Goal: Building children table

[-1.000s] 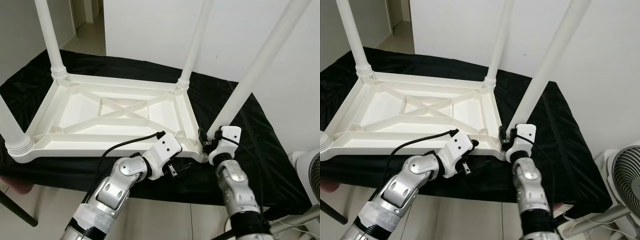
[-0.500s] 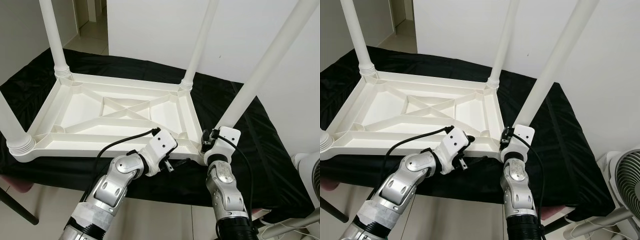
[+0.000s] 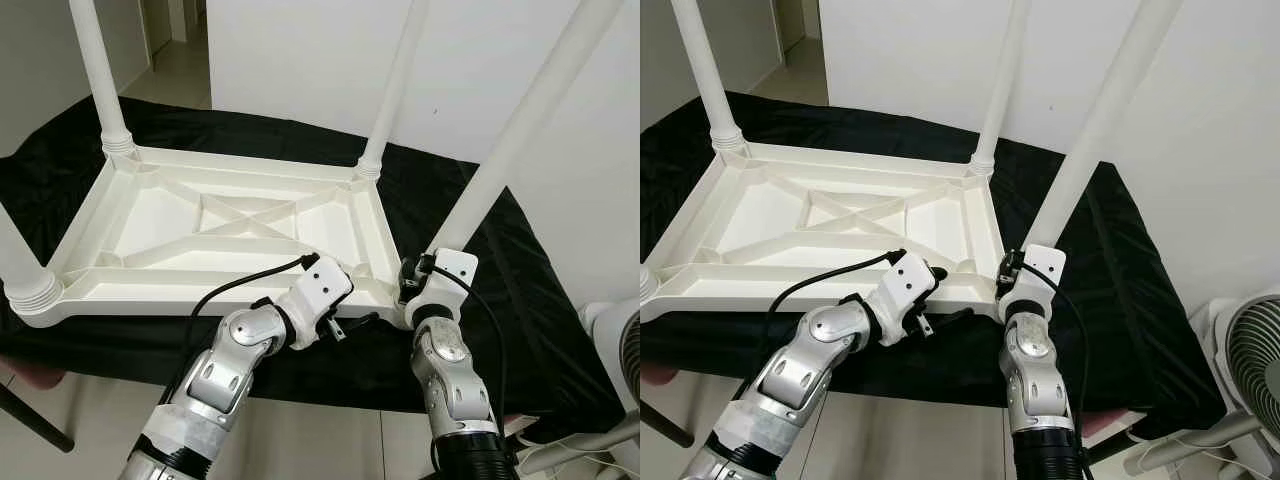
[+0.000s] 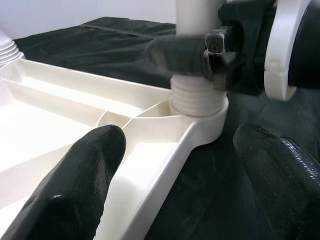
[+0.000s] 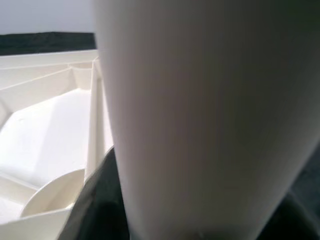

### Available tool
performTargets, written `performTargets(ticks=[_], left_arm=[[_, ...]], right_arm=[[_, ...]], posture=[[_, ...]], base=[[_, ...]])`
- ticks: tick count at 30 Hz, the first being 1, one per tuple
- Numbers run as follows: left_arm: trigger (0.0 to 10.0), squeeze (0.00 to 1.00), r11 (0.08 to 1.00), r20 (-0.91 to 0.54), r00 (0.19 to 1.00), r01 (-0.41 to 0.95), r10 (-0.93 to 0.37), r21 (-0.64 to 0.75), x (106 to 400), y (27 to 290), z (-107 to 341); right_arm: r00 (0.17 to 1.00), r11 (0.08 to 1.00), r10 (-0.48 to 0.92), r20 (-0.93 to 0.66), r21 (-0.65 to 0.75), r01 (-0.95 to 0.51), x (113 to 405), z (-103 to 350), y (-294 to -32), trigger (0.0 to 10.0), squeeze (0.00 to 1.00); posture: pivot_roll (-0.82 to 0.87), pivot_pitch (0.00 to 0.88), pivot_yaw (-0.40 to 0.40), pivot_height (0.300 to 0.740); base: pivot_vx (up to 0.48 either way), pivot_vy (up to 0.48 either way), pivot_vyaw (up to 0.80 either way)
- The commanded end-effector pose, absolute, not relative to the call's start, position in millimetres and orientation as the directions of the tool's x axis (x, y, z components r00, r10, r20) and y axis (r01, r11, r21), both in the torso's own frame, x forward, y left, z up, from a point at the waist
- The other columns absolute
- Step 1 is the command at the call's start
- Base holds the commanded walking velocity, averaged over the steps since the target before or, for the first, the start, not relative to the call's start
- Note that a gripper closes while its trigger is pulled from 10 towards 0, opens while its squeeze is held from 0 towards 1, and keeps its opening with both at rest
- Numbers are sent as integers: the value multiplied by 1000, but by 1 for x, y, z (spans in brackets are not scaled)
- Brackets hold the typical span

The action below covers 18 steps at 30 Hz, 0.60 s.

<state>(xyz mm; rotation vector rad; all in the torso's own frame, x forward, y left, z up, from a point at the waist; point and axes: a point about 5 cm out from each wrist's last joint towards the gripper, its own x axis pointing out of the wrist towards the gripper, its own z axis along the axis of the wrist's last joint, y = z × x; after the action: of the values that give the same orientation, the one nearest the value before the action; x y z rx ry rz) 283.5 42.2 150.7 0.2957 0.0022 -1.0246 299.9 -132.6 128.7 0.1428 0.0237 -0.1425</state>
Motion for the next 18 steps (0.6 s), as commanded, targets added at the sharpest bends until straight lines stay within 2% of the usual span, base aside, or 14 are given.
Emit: performTargets(ticks=[1, 2, 7, 8, 9, 18], left_arm=[[10000, 0, 568, -112, 608, 782, -786, 257, 287, 41, 150], [10000, 0, 569, -111, 608, 781, -786, 258, 288, 40, 151], [10000, 0, 563, -105, 603, 784, -791, 260, 287, 38, 151], [10000, 0, 559, -105, 599, 787, -794, 262, 287, 38, 151], [10000, 0, 554, -106, 594, 791, -798, 261, 286, 37, 151], [10000, 0, 523, -111, 565, 810, -818, 265, 283, 34, 150]], right_arm=[[988, 981, -68, -137, 172, 91, 286, 104, -114, 10000, 714], [990, 981, -62, -127, 174, 84, 287, 106, -115, 10000, 1000], [997, 988, -10, -71, 153, 21, 286, 113, -116, 10000, 1000], [998, 990, -2, -58, 144, 11, 286, 114, -119, 10000, 533], [999, 989, 16, -46, 145, -9, 285, 114, -122, 10000, 0], [993, 987, 122, 1, 106, -121, 286, 116, -140, 10000, 0]], posture=[[-21, 0, -142, 740], [-22, 0, -143, 740], [-24, 0, -141, 740], [-25, 0, -141, 740], [-27, 0, -141, 740], [-29, 0, -140, 740]], base=[[0, 0, 0], [0, 0, 0], [0, 0, 0], [0, 0, 0], [0, 0, 0], [0, 0, 0]])
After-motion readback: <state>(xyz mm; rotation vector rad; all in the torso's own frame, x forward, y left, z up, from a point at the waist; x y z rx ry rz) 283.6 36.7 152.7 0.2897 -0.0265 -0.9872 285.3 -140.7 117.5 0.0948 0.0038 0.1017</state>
